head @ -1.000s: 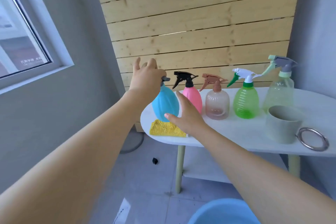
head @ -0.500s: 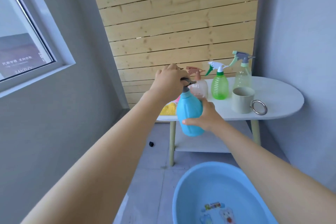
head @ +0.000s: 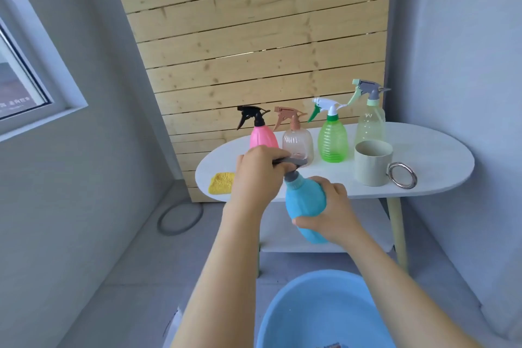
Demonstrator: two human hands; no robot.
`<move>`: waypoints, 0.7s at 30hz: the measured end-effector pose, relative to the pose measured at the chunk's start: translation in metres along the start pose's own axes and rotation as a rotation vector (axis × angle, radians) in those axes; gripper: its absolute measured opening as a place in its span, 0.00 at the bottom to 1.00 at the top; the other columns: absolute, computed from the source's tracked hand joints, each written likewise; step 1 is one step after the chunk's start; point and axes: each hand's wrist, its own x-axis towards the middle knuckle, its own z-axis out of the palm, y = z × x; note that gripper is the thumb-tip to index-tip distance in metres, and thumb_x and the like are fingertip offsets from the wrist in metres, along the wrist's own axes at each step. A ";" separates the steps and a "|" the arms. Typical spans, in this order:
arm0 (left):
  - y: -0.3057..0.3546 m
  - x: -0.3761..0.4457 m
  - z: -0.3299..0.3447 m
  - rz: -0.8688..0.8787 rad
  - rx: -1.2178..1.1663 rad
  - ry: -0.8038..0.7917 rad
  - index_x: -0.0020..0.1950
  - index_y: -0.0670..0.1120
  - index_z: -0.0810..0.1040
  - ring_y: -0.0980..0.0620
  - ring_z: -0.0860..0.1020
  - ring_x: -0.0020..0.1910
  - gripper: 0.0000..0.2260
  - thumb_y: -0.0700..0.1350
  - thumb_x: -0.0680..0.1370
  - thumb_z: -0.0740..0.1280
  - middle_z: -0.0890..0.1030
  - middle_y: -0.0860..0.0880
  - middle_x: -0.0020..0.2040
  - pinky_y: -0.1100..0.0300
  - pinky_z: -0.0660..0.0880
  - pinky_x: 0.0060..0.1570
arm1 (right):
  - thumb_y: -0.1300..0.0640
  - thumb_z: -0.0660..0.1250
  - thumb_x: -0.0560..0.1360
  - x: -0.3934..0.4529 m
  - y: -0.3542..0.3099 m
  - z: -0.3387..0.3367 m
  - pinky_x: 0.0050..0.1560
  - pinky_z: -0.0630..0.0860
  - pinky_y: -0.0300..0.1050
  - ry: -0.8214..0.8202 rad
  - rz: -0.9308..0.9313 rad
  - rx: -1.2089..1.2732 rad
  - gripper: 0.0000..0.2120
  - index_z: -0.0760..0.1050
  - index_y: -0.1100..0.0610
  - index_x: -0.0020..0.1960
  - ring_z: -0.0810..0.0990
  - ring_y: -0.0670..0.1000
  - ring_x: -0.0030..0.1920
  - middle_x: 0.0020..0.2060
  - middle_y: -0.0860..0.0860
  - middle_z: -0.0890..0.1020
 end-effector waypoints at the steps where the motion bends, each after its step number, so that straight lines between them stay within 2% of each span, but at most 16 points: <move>1: -0.003 -0.003 0.005 -0.024 -0.024 0.037 0.43 0.52 0.83 0.42 0.75 0.42 0.07 0.42 0.76 0.67 0.81 0.49 0.36 0.54 0.69 0.44 | 0.48 0.76 0.56 0.003 0.002 -0.002 0.57 0.72 0.48 0.013 -0.008 -0.073 0.40 0.64 0.41 0.65 0.72 0.52 0.56 0.54 0.47 0.64; 3: -0.008 -0.010 0.018 -0.120 -0.048 0.136 0.42 0.52 0.82 0.44 0.74 0.39 0.07 0.47 0.77 0.65 0.80 0.46 0.36 0.57 0.68 0.36 | 0.46 0.76 0.57 0.007 0.003 -0.005 0.56 0.69 0.45 0.085 -0.046 -0.288 0.39 0.63 0.40 0.65 0.69 0.53 0.58 0.55 0.46 0.64; 5: -0.013 -0.018 0.026 -0.235 -0.121 0.214 0.48 0.50 0.82 0.46 0.75 0.37 0.08 0.49 0.79 0.63 0.79 0.47 0.35 0.60 0.67 0.32 | 0.45 0.75 0.58 0.009 0.001 -0.007 0.58 0.64 0.46 0.176 -0.113 -0.483 0.40 0.62 0.40 0.67 0.66 0.53 0.59 0.58 0.47 0.64; 7: -0.016 -0.023 0.029 -0.304 -0.248 0.225 0.60 0.50 0.78 0.51 0.77 0.37 0.11 0.49 0.80 0.62 0.79 0.50 0.34 0.62 0.72 0.35 | 0.45 0.74 0.59 0.010 0.000 -0.008 0.60 0.62 0.46 0.196 -0.141 -0.568 0.42 0.61 0.39 0.69 0.65 0.53 0.60 0.61 0.48 0.63; 9: -0.020 -0.026 0.026 -0.296 -0.369 0.125 0.68 0.52 0.71 0.53 0.78 0.42 0.16 0.49 0.80 0.62 0.78 0.54 0.39 0.59 0.77 0.43 | 0.44 0.74 0.59 0.012 0.001 -0.011 0.60 0.63 0.47 0.147 -0.106 -0.576 0.42 0.59 0.39 0.70 0.66 0.54 0.60 0.60 0.48 0.63; 10: -0.023 -0.028 0.023 -0.261 -0.403 0.039 0.68 0.54 0.70 0.55 0.78 0.46 0.16 0.48 0.79 0.63 0.77 0.56 0.43 0.60 0.77 0.48 | 0.44 0.74 0.59 0.012 0.002 -0.014 0.60 0.64 0.47 0.104 -0.077 -0.568 0.43 0.59 0.38 0.70 0.66 0.54 0.60 0.60 0.48 0.64; 11: -0.024 -0.029 0.020 -0.210 -0.402 -0.062 0.66 0.57 0.69 0.57 0.77 0.49 0.16 0.47 0.79 0.64 0.76 0.58 0.47 0.66 0.76 0.49 | 0.44 0.74 0.60 0.013 0.002 -0.017 0.59 0.66 0.47 0.052 -0.054 -0.553 0.43 0.58 0.38 0.70 0.66 0.54 0.60 0.60 0.48 0.64; 12: -0.028 -0.031 0.017 -0.165 -0.379 -0.153 0.64 0.59 0.68 0.61 0.77 0.50 0.17 0.45 0.78 0.66 0.76 0.59 0.51 0.72 0.73 0.48 | 0.44 0.74 0.60 0.013 0.004 -0.021 0.58 0.67 0.47 -0.004 -0.038 -0.530 0.43 0.58 0.38 0.70 0.66 0.54 0.60 0.59 0.48 0.64; 14: -0.036 -0.034 0.014 -0.119 -0.333 -0.252 0.63 0.60 0.68 0.60 0.77 0.50 0.21 0.42 0.76 0.69 0.76 0.58 0.54 0.74 0.71 0.45 | 0.46 0.75 0.60 0.013 0.007 -0.030 0.56 0.69 0.47 -0.118 -0.027 -0.486 0.44 0.57 0.37 0.71 0.66 0.53 0.61 0.57 0.46 0.65; 16: -0.045 -0.035 0.018 -0.138 -0.331 -0.250 0.62 0.57 0.72 0.60 0.77 0.46 0.20 0.44 0.74 0.72 0.78 0.55 0.52 0.73 0.72 0.45 | 0.47 0.76 0.60 0.013 0.011 -0.038 0.56 0.69 0.46 -0.208 -0.027 -0.482 0.45 0.57 0.36 0.71 0.67 0.52 0.61 0.55 0.45 0.65; 19: -0.053 -0.035 0.030 -0.204 -0.335 -0.146 0.53 0.52 0.76 0.59 0.77 0.46 0.14 0.52 0.71 0.73 0.78 0.50 0.51 0.71 0.71 0.44 | 0.48 0.77 0.59 0.012 0.016 -0.042 0.58 0.68 0.45 -0.288 -0.042 -0.476 0.45 0.59 0.35 0.70 0.68 0.51 0.61 0.53 0.44 0.65; 21: -0.052 -0.033 0.037 -0.265 -0.327 -0.023 0.48 0.44 0.75 0.56 0.79 0.40 0.15 0.55 0.73 0.70 0.81 0.47 0.45 0.72 0.70 0.35 | 0.49 0.77 0.59 0.011 0.016 -0.039 0.58 0.68 0.45 -0.321 -0.066 -0.437 0.45 0.59 0.35 0.70 0.68 0.50 0.62 0.55 0.43 0.65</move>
